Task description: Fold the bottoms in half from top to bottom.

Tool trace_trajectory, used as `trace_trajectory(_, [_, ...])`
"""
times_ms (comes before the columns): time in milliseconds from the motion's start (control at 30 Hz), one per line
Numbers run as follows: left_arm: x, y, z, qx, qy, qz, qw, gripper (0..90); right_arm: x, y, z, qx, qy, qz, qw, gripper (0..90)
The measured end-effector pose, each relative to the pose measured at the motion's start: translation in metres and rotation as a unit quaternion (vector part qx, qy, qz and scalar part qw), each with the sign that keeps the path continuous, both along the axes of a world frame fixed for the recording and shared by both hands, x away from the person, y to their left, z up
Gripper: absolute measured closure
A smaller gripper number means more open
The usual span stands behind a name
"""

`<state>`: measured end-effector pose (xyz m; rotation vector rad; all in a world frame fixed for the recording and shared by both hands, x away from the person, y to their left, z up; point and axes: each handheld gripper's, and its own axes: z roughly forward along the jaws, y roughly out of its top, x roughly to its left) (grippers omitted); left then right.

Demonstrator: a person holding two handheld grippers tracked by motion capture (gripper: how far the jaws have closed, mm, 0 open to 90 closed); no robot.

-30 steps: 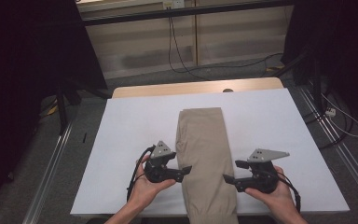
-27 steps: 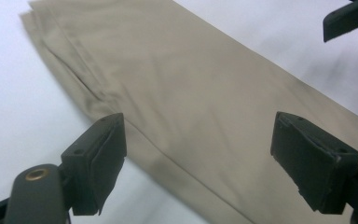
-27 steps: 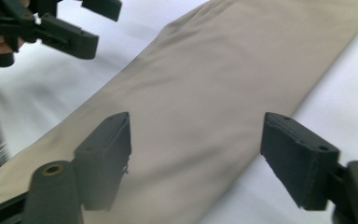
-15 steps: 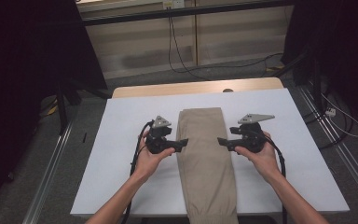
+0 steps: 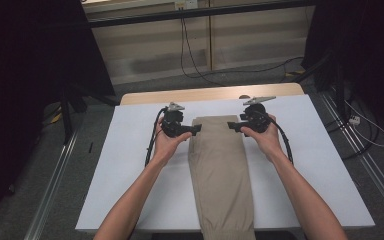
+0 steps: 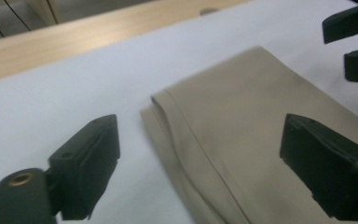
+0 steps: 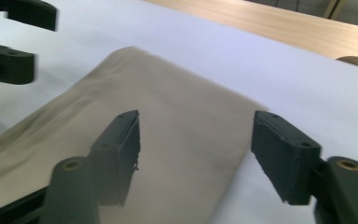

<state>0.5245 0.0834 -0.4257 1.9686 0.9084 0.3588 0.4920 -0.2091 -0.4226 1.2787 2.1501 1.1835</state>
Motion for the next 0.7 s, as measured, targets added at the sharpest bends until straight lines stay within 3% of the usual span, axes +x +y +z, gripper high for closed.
trace_trajectory(133, [0.017, -0.005, -0.005, 0.009, 0.008, 0.019, 0.9997, 21.2, 0.025, -0.003, -0.003, -0.013, 0.007, -0.018, 0.9997, 36.3])
trace_trajectory(233, [0.028, -0.008, -0.01, 0.006, 0.012, 0.017, 0.9998, 29.0, 0.045, -0.005, -0.008, -0.016, 0.017, -0.032, 0.9992, 38.0])
trace_trajectory(300, [0.037, -0.011, -0.018, 0.024, 0.016, 0.019, 0.9994, 31.7, 0.055, -0.005, -0.015, -0.021, 0.03, -0.038, 0.9986, 38.2])
trace_trajectory(333, [0.04, -0.012, -0.022, 0.014, 0.025, 0.02, 0.9994, 32.4, 0.059, -0.004, -0.019, -0.021, 0.034, -0.036, 0.9985, 38.1])
trace_trajectory(400, [0.045, -0.014, -0.028, 0.017, 0.036, 0.025, 0.9989, 32.2, 0.064, -0.002, -0.026, -0.013, 0.042, -0.039, 0.9983, 38.4])
trace_trajectory(433, [0.047, -0.014, -0.03, 0.017, 0.04, 0.024, 0.9988, 32.3, 0.067, -0.001, -0.031, -0.021, 0.041, -0.039, 0.9982, 37.5])
trace_trajectory(500, [0.052, -0.017, -0.036, 0.031, 0.043, 0.023, 0.9983, 33.1, 0.069, 0.001, -0.038, -0.02, 0.043, -0.037, 0.9982, 37.4])
trace_trajectory(600, [0.053, -0.018, -0.037, 0.03, 0.039, 0.023, 0.9985, 32.9, 0.07, 0.001, -0.039, -0.017, 0.038, -0.034, 0.9985, 36.9])
trace_trajectory(667, [0.052, -0.018, -0.037, 0.039, 0.036, 0.018, 0.9984, 38.0, 0.069, 0.001, -0.04, -0.023, 0.034, -0.032, 0.9986, 43.4])
trace_trajectory(700, [0.052, -0.017, -0.036, 0.034, 0.047, 0.014, 0.9982, 43.8, 0.069, 0.0, -0.039, -0.023, 0.036, -0.031, 0.9986, 50.6])
